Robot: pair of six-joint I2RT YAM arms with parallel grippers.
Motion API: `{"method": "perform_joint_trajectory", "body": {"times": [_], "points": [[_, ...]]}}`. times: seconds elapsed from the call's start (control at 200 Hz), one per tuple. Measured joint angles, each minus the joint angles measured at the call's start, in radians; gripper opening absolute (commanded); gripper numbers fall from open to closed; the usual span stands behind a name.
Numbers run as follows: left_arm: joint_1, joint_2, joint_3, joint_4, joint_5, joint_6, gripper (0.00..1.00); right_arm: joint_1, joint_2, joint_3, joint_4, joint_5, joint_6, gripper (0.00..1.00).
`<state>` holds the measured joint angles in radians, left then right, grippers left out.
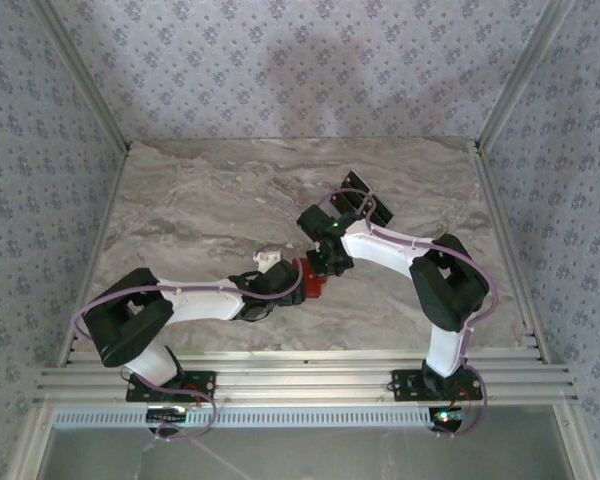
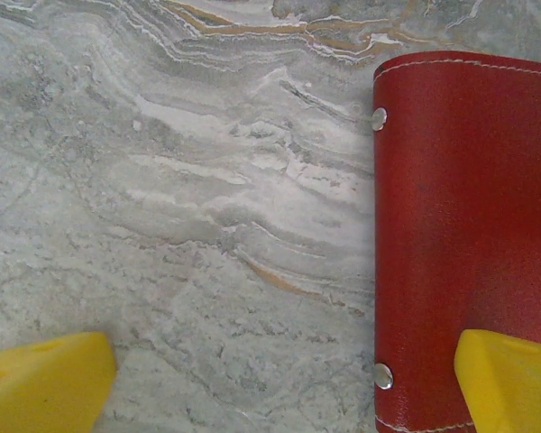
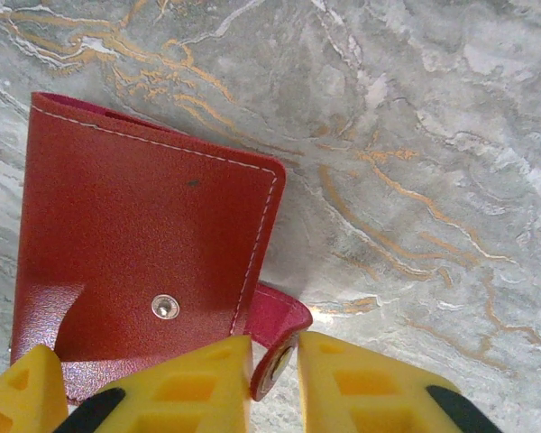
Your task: Put the credit cards into the card holder
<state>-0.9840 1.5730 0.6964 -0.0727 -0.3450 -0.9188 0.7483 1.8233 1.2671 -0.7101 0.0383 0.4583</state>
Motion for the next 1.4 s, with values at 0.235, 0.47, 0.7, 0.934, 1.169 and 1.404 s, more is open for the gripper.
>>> {"method": "perform_joint_trajectory", "body": {"times": [0.235,0.47,0.7,0.934,1.169,1.404], "points": [[0.0,0.001,0.0,0.002,0.0,0.0,0.99,-0.004,-0.001,0.0,0.002,0.0,0.0,0.18],[0.0,0.001,0.0,0.002,0.0,0.0,0.99,-0.007,-0.013,0.0,0.003,-0.001,0.0,0.21],[0.0,0.001,0.0,0.002,0.0,0.0,0.99,-0.011,-0.017,0.0,0.003,-0.001,0.0,0.2],[-0.002,0.001,0.0,0.002,-0.003,0.0,0.99,-0.011,-0.017,0.0,0.004,-0.009,0.0,0.1],[-0.006,0.005,0.0,0.003,-0.012,0.0,0.99,-0.014,-0.017,-0.002,0.011,-0.031,0.0,0.0],[-0.006,0.005,0.0,0.003,-0.012,0.0,0.99,-0.048,-0.052,-0.04,0.06,-0.118,0.001,0.0]]}}
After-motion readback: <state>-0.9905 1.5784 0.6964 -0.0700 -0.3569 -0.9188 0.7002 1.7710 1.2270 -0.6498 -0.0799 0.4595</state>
